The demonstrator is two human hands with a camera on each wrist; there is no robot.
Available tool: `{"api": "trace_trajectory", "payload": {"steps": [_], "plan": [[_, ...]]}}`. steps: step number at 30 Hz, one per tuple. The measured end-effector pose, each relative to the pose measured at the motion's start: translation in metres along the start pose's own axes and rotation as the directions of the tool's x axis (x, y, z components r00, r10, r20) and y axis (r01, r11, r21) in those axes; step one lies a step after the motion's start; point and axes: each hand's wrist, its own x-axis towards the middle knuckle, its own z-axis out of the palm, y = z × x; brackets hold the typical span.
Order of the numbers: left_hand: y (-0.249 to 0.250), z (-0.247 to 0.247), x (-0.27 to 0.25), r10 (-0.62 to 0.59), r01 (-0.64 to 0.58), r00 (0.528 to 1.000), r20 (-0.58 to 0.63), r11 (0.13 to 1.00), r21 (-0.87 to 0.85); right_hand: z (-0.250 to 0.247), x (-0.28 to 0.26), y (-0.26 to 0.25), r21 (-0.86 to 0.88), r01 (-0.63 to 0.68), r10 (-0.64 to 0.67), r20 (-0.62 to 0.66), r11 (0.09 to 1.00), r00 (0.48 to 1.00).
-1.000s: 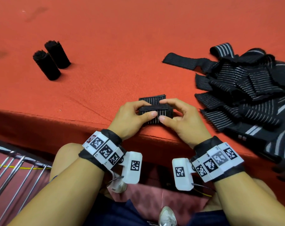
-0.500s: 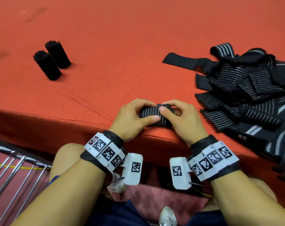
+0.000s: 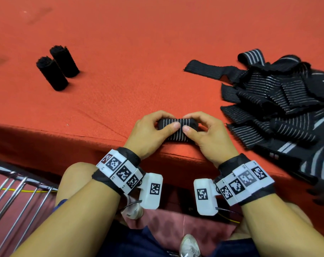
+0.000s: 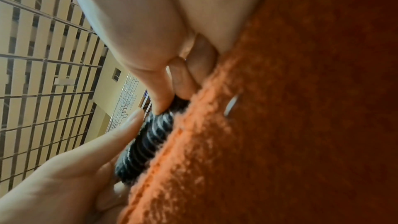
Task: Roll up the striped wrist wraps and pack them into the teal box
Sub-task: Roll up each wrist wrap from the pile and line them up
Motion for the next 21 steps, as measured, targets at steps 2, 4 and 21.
{"api": "trace_trajectory", "payload": {"steps": [2, 4, 21], "plan": [[-0.001, -0.001, -0.003, 0.044, -0.045, 0.998, 0.037, 0.999, 0.021, -0.001, 0.003, 0.002, -0.042, 0.012, -0.013, -0.022, 0.999, 1.0], [-0.002, -0.001, -0.004, 0.098, -0.1, 0.994, 0.052, 0.994, 0.036, 0.0, 0.005, 0.002, -0.062, -0.001, -0.002, -0.042, 0.998, 0.999], [0.008, -0.001, -0.007, 0.004, -0.004, 1.0, -0.001, 0.993, -0.12, -0.002, -0.002, -0.003, 0.084, 0.03, -0.036, 0.064, 0.996, 0.997]]}}
